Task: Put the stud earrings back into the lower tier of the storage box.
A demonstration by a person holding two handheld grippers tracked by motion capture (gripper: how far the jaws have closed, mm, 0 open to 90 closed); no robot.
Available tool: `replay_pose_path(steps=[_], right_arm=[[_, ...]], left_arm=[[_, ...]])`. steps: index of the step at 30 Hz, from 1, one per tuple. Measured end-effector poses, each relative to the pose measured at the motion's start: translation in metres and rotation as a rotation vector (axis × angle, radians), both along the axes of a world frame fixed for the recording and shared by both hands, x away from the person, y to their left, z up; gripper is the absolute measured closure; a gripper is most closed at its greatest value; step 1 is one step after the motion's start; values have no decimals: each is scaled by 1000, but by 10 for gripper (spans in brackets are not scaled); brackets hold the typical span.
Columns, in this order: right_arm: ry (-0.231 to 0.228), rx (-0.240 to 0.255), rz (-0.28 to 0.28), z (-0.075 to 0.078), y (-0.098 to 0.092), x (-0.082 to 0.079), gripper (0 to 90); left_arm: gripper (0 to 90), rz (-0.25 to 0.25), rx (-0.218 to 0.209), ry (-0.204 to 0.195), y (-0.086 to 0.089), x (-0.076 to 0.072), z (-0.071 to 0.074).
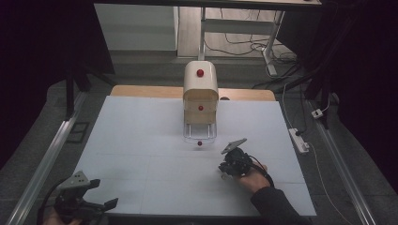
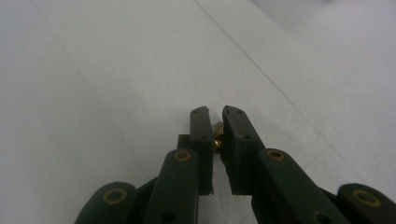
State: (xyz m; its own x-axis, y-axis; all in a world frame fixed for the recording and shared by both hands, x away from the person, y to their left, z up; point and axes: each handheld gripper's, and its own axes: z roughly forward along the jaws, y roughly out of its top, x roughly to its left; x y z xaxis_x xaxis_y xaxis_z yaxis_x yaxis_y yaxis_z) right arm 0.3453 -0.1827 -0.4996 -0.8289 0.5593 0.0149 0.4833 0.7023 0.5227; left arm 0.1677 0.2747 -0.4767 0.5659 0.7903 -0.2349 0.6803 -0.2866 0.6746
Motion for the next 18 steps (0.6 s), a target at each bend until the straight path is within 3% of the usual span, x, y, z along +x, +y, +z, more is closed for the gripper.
replay_pose_path(steps=[10,18], right_arm=[[-49,119,-3,21,1,6,829],[-81,163,-1,31,9,15,829]], left_arm=[[4,1,0,6,0,0,0],[4,2,-3,10,0,1,0]])
